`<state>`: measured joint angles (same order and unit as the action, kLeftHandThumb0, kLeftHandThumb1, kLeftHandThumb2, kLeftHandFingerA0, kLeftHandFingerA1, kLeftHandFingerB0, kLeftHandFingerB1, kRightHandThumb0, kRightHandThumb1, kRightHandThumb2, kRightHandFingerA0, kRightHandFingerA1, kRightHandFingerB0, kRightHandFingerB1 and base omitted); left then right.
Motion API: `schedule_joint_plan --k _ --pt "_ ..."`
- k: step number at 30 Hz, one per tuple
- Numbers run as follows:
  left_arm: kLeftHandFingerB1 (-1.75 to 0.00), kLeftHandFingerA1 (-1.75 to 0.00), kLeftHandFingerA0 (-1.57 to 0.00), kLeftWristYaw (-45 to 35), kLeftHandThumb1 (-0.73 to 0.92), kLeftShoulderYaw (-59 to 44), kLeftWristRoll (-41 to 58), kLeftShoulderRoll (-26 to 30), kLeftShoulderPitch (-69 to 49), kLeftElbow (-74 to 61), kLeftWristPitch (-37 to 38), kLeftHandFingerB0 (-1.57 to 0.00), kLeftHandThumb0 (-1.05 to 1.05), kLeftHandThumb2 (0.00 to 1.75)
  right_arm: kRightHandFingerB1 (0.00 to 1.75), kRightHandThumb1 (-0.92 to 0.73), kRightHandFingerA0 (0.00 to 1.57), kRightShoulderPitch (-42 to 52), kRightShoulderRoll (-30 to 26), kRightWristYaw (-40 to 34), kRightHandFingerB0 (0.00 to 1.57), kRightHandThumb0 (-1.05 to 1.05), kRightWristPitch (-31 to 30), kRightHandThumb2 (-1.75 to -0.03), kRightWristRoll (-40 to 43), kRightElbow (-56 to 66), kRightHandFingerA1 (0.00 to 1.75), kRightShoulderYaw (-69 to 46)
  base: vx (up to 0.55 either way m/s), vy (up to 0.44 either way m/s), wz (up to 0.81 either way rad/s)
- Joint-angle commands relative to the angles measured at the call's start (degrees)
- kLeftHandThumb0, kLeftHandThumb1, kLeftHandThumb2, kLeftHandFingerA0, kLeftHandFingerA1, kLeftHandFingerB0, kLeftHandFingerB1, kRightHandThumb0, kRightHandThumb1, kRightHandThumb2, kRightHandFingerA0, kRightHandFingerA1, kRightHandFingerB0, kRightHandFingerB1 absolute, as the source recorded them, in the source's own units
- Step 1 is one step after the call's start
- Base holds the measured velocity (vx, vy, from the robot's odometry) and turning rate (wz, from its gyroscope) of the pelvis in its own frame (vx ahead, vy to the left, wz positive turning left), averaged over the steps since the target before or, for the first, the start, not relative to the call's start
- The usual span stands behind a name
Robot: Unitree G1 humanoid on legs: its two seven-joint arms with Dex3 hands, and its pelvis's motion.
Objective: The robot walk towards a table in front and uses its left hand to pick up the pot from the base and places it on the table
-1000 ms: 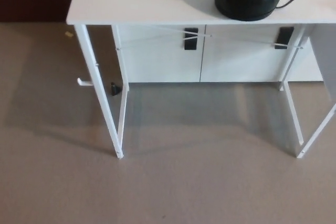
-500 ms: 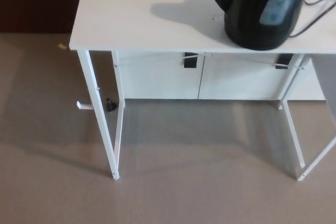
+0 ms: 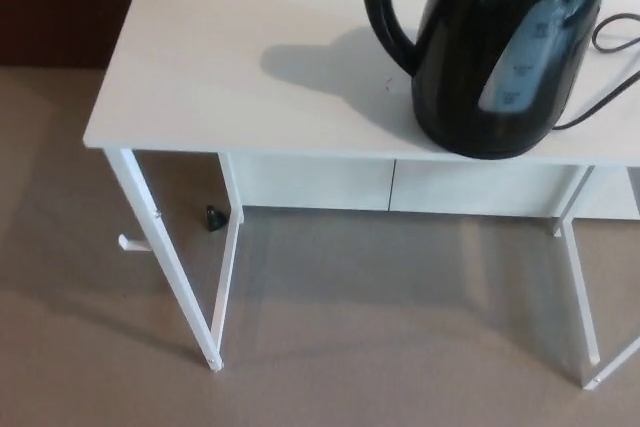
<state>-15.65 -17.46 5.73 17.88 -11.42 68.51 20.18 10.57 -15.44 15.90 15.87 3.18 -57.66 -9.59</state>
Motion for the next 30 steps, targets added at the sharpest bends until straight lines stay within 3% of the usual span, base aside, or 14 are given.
schedule_joint_plan --k 1,12,18,23,24,27,28,29,30 --pt "-0.53 -0.62 -0.40 0.4 0.32 0.0 0.1 1.0 -0.3 0.2 1.5 -0.23 -0.13 0.82 0.37 -0.51 0.45 0.2 -0.1 0.4 0.35 -0.23 0.6 -0.55 0.6 -0.8 0.43 -0.5 0.03 0.011 -0.08" --pt "-0.53 -0.64 -0.43 1.3 0.32 0.6 -0.4 1.1 -0.5 0.1 2.0 -0.25 -0.13 0.82 0.39 -0.50 0.48 -1.0 0.3 -0.9 0.37 -0.21 2.4 -0.54 -0.1 -2.8 0.45 -0.3 0.07 0.183 -0.02" --pt "-0.53 -0.62 -0.41 1.8 0.33 1.3 -0.9 1.2 -0.7 0.0 1.9 -0.24 -0.13 0.82 0.37 -0.53 0.45 -0.6 -0.1 0.4 0.35 -0.22 0.9 -0.55 0.1 -1.3 0.43 -0.1 0.03 -0.060 0.02" --pt "-0.53 -0.63 -0.43 2.0 0.33 1.5 -0.7 1.1 -0.7 -0.1 2.0 -0.25 -0.12 0.82 0.38 -0.51 0.46 -1.0 -0.2 -0.2 0.35 -0.25 3.6 -0.55 -0.8 -3.4 0.45 0.4 0.03 -0.252 -0.03" --pt "-0.40 -0.52 -0.49 2.1 0.49 1.6 -0.8 1.2 -0.8 -0.2 2.1 -0.34 -0.21 0.59 0.38 -0.51 0.46 -1.1 -0.3 -0.4 0.35 -0.26 4.3 -0.55 -1.1 -3.9 0.45 0.5 -0.05 -0.611 0.21" --pt "-0.40 -0.53 -0.50 2.1 0.48 1.6 -0.7 1.2 -0.7 0.0 2.2 -0.34 -0.21 0.59 0.38 -0.50 0.49 -1.6 0.0 -1.2 0.38 -0.23 2.5 -0.55 -0.5 -4.1 0.44 0.0 -0.02 -0.490 -0.06" --pt "-0.53 -0.63 -0.43 2.0 0.33 1.7 -0.7 1.2 -0.7 0.0 2.2 -0.24 -0.13 0.82 0.39 -0.50 0.47 -1.4 0.0 -0.6 0.37 -0.22 3.3 -0.54 -0.1 -4.0 0.45 -0.2 0.05 -0.199 0.08" --pt "-0.53 -0.63 -0.43 1.9 0.33 1.7 -0.7 1.3 -0.7 0.1 2.2 -0.24 -0.13 0.82 0.39 -0.50 0.47 -1.3 0.0 -0.3 0.37 -0.22 3.7 -0.54 0.0 -3.9 0.45 -0.3 0.06 -0.167 0.04" --pt "-0.35 -0.47 -0.46 3.9 0.49 2.4 -1.6 0.0 0.3 1.2 2.6 -0.32 -0.15 0.54 0.37 -0.50 0.50 -1.3 -0.1 -1.3 0.37 -0.24 2.6 -0.55 -0.7 -3.2 0.44 0.2 0.04 -0.129 -0.04"
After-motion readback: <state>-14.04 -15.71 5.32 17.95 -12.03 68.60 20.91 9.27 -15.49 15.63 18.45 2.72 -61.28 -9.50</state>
